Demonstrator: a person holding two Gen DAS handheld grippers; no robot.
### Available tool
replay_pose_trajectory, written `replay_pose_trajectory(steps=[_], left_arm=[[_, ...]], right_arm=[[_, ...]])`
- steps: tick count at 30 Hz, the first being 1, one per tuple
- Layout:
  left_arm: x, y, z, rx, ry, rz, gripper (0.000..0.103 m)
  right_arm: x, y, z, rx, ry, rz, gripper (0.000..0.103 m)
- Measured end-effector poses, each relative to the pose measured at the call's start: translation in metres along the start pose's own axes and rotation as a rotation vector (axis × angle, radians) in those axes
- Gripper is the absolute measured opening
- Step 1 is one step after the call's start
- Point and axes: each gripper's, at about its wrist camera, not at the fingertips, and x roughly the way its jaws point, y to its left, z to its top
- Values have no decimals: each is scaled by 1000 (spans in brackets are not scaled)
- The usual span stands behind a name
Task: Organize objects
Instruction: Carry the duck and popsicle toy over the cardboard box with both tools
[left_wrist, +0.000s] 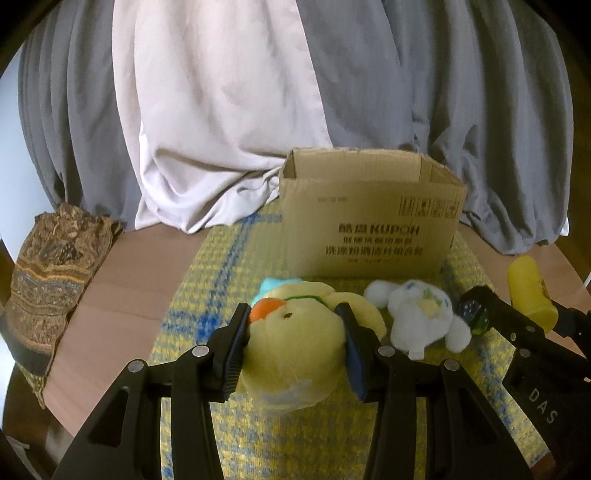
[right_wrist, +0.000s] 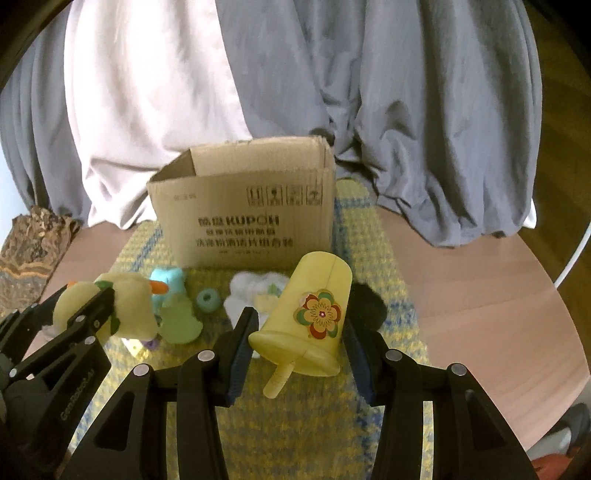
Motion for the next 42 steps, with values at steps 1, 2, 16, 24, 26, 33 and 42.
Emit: replay_pose_trajectory(steps=[1,2,16,24,26,33,42], left_arm=[[0,0,3,1,-4,0,46],[0,0,5,2,-8,0,46],[0,1,47,4,-59,-4,46],[4,6,69,0,-81,-6,46],[5,7,74,0,-87,-5,46],[15,10,98,-2,-111,-6,46],[32,8,126,6,-122,-14,46]], right_arm=[[-1,0,3,-1,-7,0,47],[-2,0,6,-1,-15,-3,47],[-12,4,43,-5,-88,-12,47],[-12,11,64,-17,-117,-9,47],[-10,13,71,-20,-120,-6,47],[-2,19,96,-28,-136,-9,47],[9,22,123,-33,-147,-17,47]])
